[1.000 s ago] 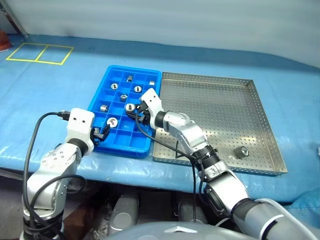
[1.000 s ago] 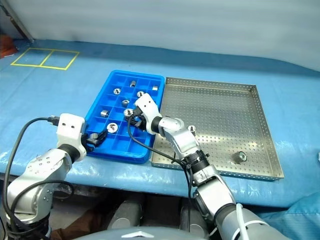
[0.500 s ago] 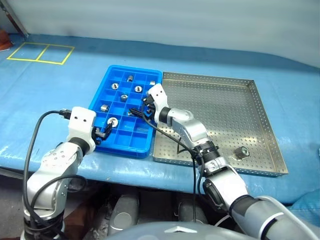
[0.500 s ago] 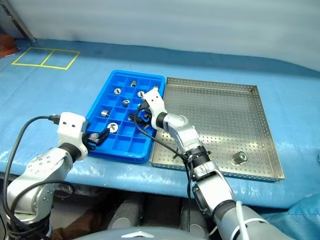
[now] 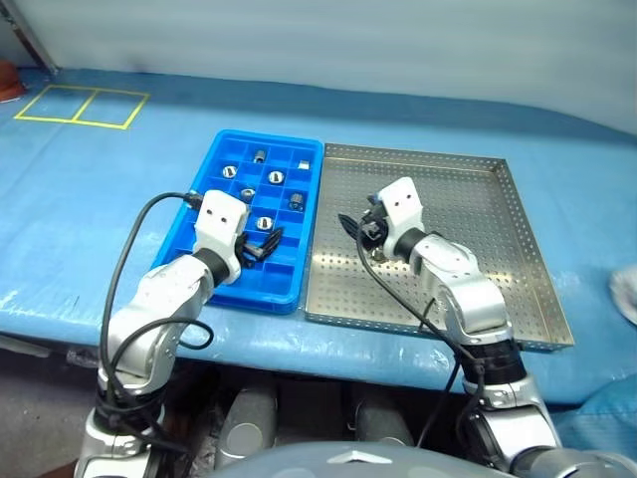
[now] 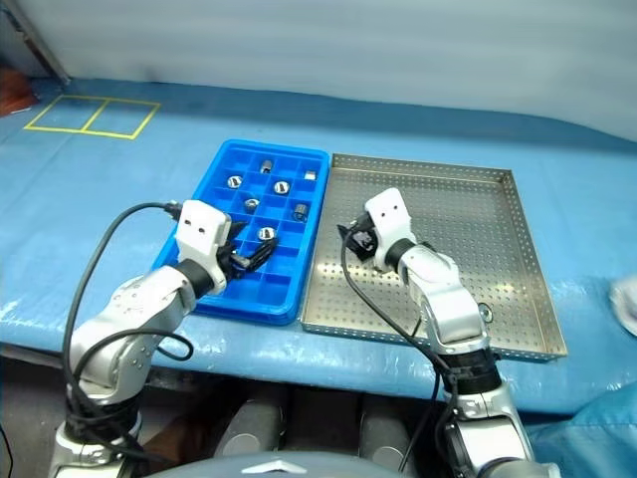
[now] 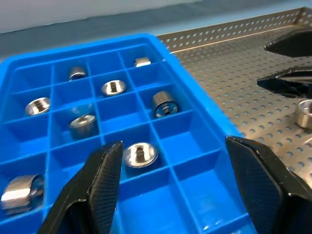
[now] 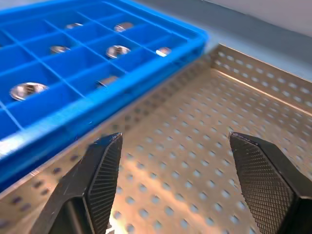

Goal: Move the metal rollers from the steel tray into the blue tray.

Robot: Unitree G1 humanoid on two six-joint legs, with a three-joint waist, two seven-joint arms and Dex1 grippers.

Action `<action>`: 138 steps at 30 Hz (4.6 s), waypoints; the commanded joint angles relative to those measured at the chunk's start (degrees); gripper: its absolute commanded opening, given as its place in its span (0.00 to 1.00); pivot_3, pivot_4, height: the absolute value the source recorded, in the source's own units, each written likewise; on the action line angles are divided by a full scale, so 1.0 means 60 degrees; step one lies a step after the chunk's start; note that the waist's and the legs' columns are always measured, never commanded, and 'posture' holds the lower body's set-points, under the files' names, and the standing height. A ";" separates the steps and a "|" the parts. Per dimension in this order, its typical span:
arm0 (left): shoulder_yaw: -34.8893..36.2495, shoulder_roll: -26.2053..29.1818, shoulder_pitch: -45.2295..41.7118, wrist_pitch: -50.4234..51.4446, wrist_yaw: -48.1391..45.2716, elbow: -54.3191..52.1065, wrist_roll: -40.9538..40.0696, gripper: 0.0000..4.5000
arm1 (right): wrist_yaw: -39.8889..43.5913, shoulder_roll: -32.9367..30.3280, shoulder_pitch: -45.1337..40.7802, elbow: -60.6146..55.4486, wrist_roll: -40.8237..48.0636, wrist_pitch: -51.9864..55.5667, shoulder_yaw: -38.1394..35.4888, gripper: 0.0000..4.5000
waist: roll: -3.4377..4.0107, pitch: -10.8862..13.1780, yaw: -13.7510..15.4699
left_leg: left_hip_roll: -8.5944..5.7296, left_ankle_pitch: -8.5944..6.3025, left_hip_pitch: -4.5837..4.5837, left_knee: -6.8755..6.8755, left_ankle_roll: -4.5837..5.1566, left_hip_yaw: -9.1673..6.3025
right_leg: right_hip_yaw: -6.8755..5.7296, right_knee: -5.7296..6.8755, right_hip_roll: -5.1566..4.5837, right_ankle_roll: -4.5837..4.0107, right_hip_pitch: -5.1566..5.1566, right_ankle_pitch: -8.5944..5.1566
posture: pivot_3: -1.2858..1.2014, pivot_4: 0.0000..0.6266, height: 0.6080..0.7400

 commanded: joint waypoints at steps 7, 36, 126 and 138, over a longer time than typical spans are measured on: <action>-0.0643 0.0107 -0.0661 -0.0526 -0.0579 0.0754 0.0094 0.81 | -0.0626 0.0466 0.0683 -0.0305 0.0126 0.0424 -0.0077 0.82 | 0.0000 0.0000 -0.0595 | 0.0003 -0.0004 0.0004 0.0000 0.0008 0.0006 | 0.0010 0.0008 0.0002 0.0003 -0.0002 0.0002 | 0.55 0.24 1.00; -0.0605 0.0071 -0.0391 -0.0564 -0.0328 0.0853 0.0166 0.81 | -0.0698 0.0633 0.0941 0.0577 0.0149 0.0663 0.0195 0.67 | 0.0000 0.0000 -0.0582 | 0.0001 -0.0004 0.0005 0.0011 0.0008 0.0004 | 0.0011 0.0008 0.0002 0.0008 0.0005 0.0004 | 0.56 0.24 1.00; -0.0521 -0.0373 -0.0053 0.0784 -0.0426 0.0348 -0.2394 0.81 | -0.0453 -0.2959 0.3588 -0.3048 -0.0243 0.4087 -0.2279 0.66 | -0.0007 -0.0005 -0.0580 | 0.0003 -0.0022 -0.0031 0.0056 0.0018 -0.0014 | -0.0032 -0.0003 -0.0011 -0.0003 0.0002 -0.0004 | 0.54 0.24 1.00; -0.0366 -0.0183 -0.0070 0.0709 -0.0284 0.0423 -0.2313 0.81 | -0.0406 -0.2707 0.3395 -0.3375 0.0029 0.4206 -0.2153 0.35 | -0.0007 -0.0005 -0.0598 | 0.0004 -0.0023 -0.0025 0.0061 0.0019 -0.0013 | -0.0032 -0.0003 -0.0010 -0.0002 0.0007 -0.0004 | 0.54 0.24 1.00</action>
